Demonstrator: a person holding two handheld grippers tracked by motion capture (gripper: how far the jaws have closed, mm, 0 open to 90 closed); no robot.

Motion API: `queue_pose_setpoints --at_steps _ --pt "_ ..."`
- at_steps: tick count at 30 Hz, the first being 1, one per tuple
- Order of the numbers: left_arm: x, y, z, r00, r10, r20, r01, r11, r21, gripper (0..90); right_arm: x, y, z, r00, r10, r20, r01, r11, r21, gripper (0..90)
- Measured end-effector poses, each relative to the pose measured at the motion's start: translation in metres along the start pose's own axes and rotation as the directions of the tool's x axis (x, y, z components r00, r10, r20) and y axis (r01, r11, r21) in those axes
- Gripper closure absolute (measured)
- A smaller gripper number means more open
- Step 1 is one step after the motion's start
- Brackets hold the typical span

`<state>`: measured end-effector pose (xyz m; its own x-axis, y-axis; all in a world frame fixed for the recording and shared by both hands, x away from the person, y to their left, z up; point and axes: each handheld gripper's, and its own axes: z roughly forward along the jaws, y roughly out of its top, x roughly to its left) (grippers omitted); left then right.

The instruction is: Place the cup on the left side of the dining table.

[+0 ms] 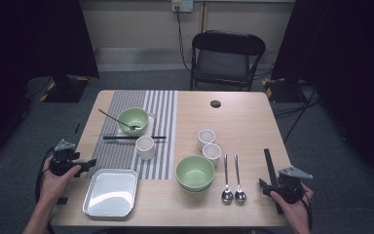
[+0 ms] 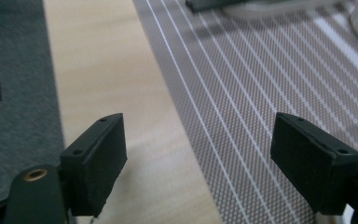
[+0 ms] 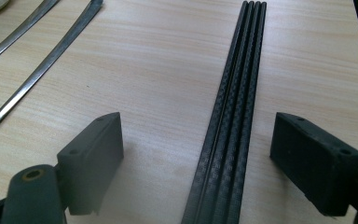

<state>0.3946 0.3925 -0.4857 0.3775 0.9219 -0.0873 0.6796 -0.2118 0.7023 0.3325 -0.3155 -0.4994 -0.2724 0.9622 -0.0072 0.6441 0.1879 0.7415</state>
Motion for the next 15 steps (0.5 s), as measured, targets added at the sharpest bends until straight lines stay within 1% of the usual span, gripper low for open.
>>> queue_pose_setpoints --at_steps 1,2,3,5,6,7,9,10,15 --pt "0.000 -0.004 0.003 1.0000 0.005 -0.004 -0.005 0.9997 0.023 18.2 0.000 0.000 0.000 1.0000 0.000 0.001 0.000 1.000 -0.001 16.4" --pt "0.001 -0.006 0.005 0.9997 0.019 -0.016 -0.018 0.9996 0.020 18.2 0.000 0.000 0.000 1.0000 0.000 0.001 0.000 1.000 -0.001 16.4" --pt "0.001 -0.008 0.006 0.9993 0.015 -0.035 -0.014 0.9999 0.006 17.3 0.000 0.000 0.000 1.0000 0.001 0.000 -0.001 1.000 0.000 16.4" --pt "0.002 -0.008 0.005 0.9990 0.006 -0.043 -0.006 1.0000 0.004 17.3 0.000 0.000 0.000 1.0000 0.001 0.000 -0.001 1.000 0.001 16.4" --pt "0.000 -0.009 0.006 0.9978 0.022 -0.062 -0.022 0.9998 0.000 17.3 0.000 0.000 0.000 1.0000 0.000 -0.001 0.000 1.000 0.000 16.4" --pt "-0.002 -0.011 0.008 0.9963 0.032 -0.080 -0.033 0.9994 -0.013 16.8 0.000 0.000 0.000 1.0000 0.001 -0.001 -0.001 1.000 0.001 16.4" --pt "-0.004 -0.014 0.009 0.9963 0.016 -0.084 -0.020 0.9989 -0.043 13.9 0.000 0.000 0.000 1.0000 -0.002 -0.001 0.002 1.000 -0.001 16.4" --pt "-0.003 -0.016 0.009 0.9968 0.019 -0.078 -0.023 0.9981 -0.056 13.7 0.000 0.000 0.000 1.0000 -0.002 0.000 0.002 1.000 0.000 16.3" --pt "-0.003 -0.015 0.009 0.9966 0.020 -0.080 -0.025 0.9984 -0.051 12.9 -0.001 0.000 0.000 1.0000 -0.002 -0.002 0.002 1.000 -0.001 16.4"
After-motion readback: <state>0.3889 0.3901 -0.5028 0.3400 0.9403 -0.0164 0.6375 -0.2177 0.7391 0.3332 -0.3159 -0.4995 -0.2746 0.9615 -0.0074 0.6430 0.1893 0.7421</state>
